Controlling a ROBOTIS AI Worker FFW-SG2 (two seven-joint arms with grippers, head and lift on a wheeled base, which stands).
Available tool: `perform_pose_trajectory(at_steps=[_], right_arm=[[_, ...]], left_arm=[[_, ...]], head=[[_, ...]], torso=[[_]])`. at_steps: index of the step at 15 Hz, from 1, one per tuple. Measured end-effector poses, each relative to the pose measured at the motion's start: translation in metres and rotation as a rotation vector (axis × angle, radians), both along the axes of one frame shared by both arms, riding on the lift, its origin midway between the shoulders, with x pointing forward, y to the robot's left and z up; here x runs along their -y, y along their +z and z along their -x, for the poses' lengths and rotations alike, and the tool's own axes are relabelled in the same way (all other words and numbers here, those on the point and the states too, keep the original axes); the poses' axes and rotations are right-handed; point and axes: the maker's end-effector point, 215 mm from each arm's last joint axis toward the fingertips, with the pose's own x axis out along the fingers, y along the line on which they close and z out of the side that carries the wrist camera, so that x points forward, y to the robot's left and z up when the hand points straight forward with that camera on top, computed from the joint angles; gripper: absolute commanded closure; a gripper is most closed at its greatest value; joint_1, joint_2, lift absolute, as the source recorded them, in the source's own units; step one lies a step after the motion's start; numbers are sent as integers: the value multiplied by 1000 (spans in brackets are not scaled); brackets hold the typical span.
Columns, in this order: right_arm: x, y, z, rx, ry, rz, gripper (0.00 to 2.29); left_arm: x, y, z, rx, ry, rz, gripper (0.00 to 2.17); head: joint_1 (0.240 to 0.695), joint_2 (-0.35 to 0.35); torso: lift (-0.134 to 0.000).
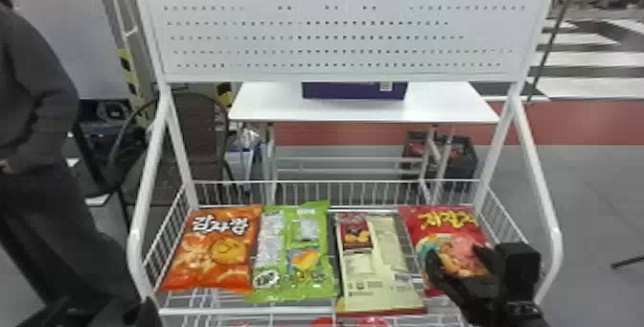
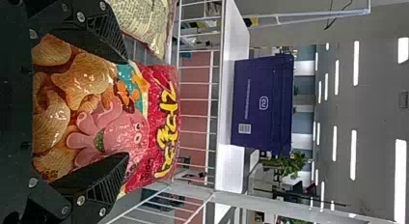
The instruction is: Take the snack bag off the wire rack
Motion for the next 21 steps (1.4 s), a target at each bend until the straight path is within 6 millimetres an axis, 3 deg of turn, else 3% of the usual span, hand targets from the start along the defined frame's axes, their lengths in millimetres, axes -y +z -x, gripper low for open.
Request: perform_pose_trajectory(at_steps=[2, 3, 5, 6, 11, 16, 18, 21], right_arm=[[4, -6, -3, -17, -7, 3, 275], [5, -8, -4, -29, -9, 6, 562], [7, -13, -5, -50, -5, 8, 1710], [7, -14, -5, -59, -1, 4, 2020], [4, -14, -3, -67, 16, -51, 2047], [2, 0, 10, -40, 19, -86, 2047], [3, 24, 19, 2, 19, -90, 2047], [-4, 81, 39, 94, 45, -91, 2047]], left_arm=[[0, 0, -1, 1, 0, -3, 164], [-1, 0, -1, 2, 0, -4, 164], [-1, 1, -2, 5, 1, -3, 164], [-1, 1, -2, 5, 2, -2, 164], [1, -2, -3, -8, 4, -12, 164], [1, -5, -3, -14, 7, -11, 164], [4, -5, -3, -14, 3, -8, 164], [5, -4, -4, -10, 0, -6, 164]], head=[[499, 0], [499, 0], [499, 0], [499, 0], [499, 0], [499, 0], [499, 0], [499, 0]], torso=[[0], [0], [0], [0], [0], [0], [0], [0]])
